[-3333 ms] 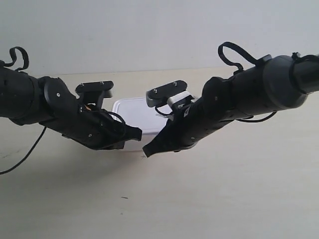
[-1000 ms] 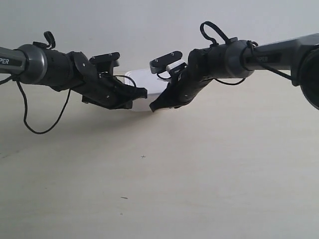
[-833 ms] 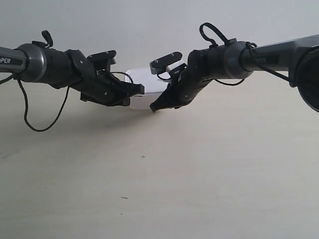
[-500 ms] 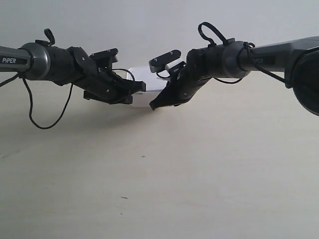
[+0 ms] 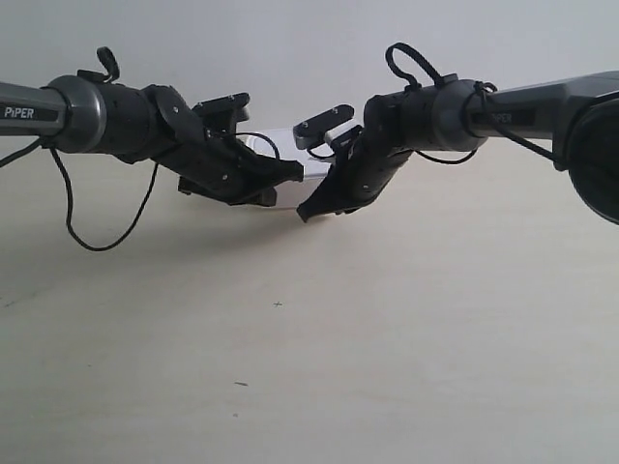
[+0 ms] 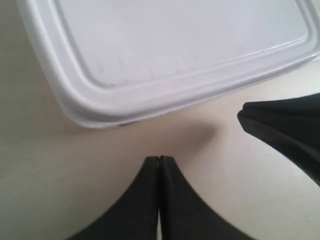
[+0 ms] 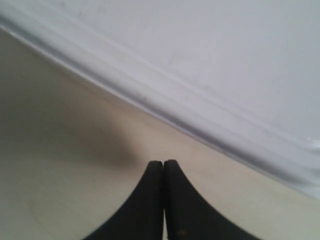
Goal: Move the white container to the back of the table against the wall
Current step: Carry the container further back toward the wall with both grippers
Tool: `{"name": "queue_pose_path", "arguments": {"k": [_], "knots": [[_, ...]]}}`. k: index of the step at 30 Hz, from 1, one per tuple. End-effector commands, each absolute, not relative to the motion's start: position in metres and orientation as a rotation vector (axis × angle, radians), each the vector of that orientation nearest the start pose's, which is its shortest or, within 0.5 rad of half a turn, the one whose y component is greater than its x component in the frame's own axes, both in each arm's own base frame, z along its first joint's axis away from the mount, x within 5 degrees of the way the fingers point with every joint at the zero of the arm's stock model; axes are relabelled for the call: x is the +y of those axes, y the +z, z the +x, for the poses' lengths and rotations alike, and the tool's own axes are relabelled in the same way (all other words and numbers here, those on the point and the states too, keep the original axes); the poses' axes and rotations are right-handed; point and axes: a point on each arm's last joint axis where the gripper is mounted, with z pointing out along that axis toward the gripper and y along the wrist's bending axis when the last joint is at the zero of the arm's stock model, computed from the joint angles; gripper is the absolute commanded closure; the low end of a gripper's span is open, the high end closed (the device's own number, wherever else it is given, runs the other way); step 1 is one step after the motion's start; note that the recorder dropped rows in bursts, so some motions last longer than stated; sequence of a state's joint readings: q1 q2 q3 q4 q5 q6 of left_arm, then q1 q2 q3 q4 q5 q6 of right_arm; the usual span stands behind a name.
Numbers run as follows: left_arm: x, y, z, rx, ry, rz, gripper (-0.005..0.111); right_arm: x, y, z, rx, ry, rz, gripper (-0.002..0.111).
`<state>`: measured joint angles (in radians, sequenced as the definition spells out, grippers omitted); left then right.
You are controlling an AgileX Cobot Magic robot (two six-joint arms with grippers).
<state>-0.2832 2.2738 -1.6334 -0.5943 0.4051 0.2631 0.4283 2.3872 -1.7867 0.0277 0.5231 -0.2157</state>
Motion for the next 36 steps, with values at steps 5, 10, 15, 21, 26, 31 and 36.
{"name": "queue_pose_path", "arguments": {"k": [5, 10, 15, 21, 26, 31, 36], "knots": [[-0.154, 0.125, 0.476, 2.453, -0.492, 0.059, 0.107, 0.208, 0.120, 0.468, 2.433, 0.065, -0.741, 0.108], [-0.157, 0.121, 0.482, 2.458, -0.501, 0.071, 0.107, 0.209, 0.122, 0.472, 2.380, 0.052, -0.750, 0.108], [-0.157, 0.125, 0.487, 2.429, -0.496, 0.064, 0.107, 0.209, 0.124, 0.473, 2.359, 0.050, -0.750, 0.108], [-0.156, 0.128, 0.496, 2.402, -0.499, 0.060, 0.107, 0.210, 0.126, 0.476, 2.309, 0.036, -0.757, 0.108], [-0.154, 0.126, 0.503, 2.399, -0.506, 0.058, 0.107, 0.205, 0.126, 0.480, 2.294, 0.031, -0.744, 0.108], [-0.154, 0.128, 0.506, 2.388, -0.508, 0.058, 0.107, 0.199, 0.128, 0.485, 2.278, 0.031, -0.720, 0.108], [-0.151, 0.128, 0.507, 2.389, -0.507, 0.053, 0.107, 0.200, 0.129, 0.491, 2.272, 0.035, -0.706, 0.108]]}}
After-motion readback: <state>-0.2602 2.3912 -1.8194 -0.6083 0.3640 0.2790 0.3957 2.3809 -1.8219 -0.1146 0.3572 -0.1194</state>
